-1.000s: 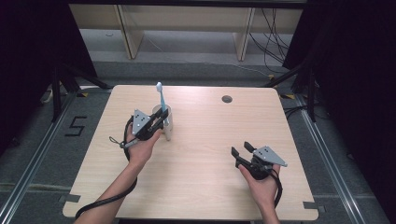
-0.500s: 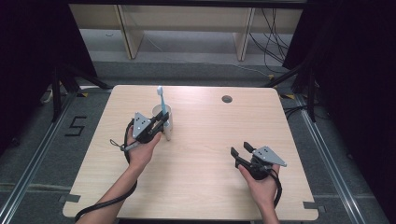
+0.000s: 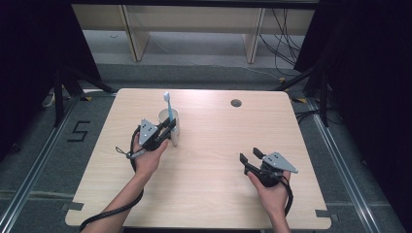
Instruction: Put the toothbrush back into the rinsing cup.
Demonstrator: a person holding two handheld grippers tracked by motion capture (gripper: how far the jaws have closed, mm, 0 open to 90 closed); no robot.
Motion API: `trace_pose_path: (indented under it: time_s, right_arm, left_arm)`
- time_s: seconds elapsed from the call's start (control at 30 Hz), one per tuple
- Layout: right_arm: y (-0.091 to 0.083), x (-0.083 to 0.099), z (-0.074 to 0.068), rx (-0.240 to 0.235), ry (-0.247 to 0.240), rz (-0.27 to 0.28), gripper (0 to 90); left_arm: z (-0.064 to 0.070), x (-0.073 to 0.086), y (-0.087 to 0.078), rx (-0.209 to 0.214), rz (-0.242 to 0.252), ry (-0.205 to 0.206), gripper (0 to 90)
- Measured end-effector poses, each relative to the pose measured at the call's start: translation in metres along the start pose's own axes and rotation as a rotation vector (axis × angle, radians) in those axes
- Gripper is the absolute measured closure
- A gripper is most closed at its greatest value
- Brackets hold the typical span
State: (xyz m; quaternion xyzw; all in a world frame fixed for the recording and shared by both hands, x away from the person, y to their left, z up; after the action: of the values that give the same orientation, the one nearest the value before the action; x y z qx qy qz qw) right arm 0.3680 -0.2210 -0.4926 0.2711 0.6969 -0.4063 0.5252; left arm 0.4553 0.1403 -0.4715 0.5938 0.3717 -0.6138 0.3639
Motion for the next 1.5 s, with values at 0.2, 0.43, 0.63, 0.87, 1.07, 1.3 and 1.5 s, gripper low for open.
trace_pose_path:
  time_s: [0.2, 0.43, 0.63, 0.87, 1.07, 1.3, 1.5]
  right_arm:
    - [0.0, 0.0, 0.001, 0.004, -0.015, 0.002, 41.4]
    - [0.0, 0.0, 0.001, 0.004, -0.017, -0.009, 41.3]
    - [0.0, 0.0, 0.002, 0.018, -0.028, -0.001, 41.3]
    - [0.001, 0.0, 0.001, 0.001, -0.016, -0.011, 41.3]
    - [0.001, 0.001, 0.0, -0.005, -0.009, -0.012, 41.3]
    - [0.002, 0.002, 0.0, 0.01, -0.012, -0.017, 41.3]
    - [0.001, 0.002, -0.002, 0.003, 0.013, -0.028, 41.2]
  left_arm:
    - [0.0, 0.001, 0.0, -0.007, -0.006, 0.004, 78.0]
    - [0.0, 0.005, 0.001, -0.011, -0.012, -0.003, 78.1]
    - [0.0, 0.007, 0.0, -0.012, -0.02, 0.001, 78.0]
    - [-0.001, 0.009, 0.001, -0.012, -0.021, -0.001, 78.0]
    - [-0.001, 0.011, 0.0, -0.014, -0.025, -0.002, 78.0]
    - [0.0, 0.013, 0.001, -0.01, -0.027, -0.001, 78.0]
    - [0.0, 0.014, 0.001, -0.009, -0.028, -0.003, 78.0]
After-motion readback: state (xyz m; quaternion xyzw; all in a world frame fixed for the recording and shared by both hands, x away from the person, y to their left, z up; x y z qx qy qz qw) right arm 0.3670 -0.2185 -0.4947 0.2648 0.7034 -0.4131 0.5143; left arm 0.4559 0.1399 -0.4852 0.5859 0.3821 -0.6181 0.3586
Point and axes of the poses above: each handheld gripper's, and its own axes: y roughly forward along the jaws, x roughly out of its underside, z roughly to its right, the point moved 1 cm from there along y, roughly forward along the jaws, and after that the axes turned 4 degrees about -x, right-handed, at the moved point
